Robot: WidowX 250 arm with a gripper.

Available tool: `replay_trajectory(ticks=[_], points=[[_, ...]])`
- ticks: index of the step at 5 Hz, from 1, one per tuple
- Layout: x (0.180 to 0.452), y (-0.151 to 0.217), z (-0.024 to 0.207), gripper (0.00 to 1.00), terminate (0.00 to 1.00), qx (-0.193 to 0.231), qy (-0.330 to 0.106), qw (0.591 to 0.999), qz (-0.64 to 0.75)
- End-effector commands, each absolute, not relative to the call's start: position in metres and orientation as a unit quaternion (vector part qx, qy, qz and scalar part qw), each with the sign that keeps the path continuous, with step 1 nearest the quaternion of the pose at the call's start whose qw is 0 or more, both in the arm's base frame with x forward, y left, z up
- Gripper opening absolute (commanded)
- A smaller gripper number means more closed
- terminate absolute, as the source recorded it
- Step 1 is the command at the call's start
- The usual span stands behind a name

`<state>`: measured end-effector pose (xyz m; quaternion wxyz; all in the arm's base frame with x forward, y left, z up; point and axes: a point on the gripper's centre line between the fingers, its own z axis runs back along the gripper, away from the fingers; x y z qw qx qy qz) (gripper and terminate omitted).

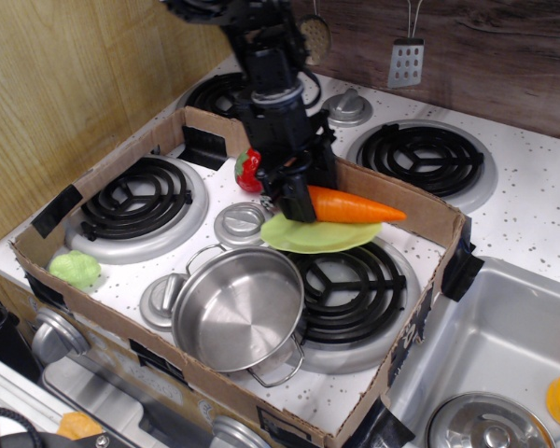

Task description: Take carrot off plate

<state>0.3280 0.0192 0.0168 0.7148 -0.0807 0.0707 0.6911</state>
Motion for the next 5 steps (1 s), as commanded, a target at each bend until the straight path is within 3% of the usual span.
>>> replay_trajectory(ticks=[1, 2, 3, 4, 5], points=[[0.317, 0.011, 0.071, 0.0, 0.0, -0.064, -0.011, 0.677, 0.733], [0.307, -0.002, 0.081, 0.0, 0.0, -0.046, -0.019, 0.648, 0.76], [0.289, -0.02, 0.08, 0.0, 0.0, -0.023, -0.055, 0.562, 0.825], [0.27, -0.038, 0.08, 0.0, 0.0, -0.014, -0.064, 0.493, 0.868], [0.26, -0.064, 0.083, 0.0, 0.0, 0.021, -0.067, 0.418, 0.906]])
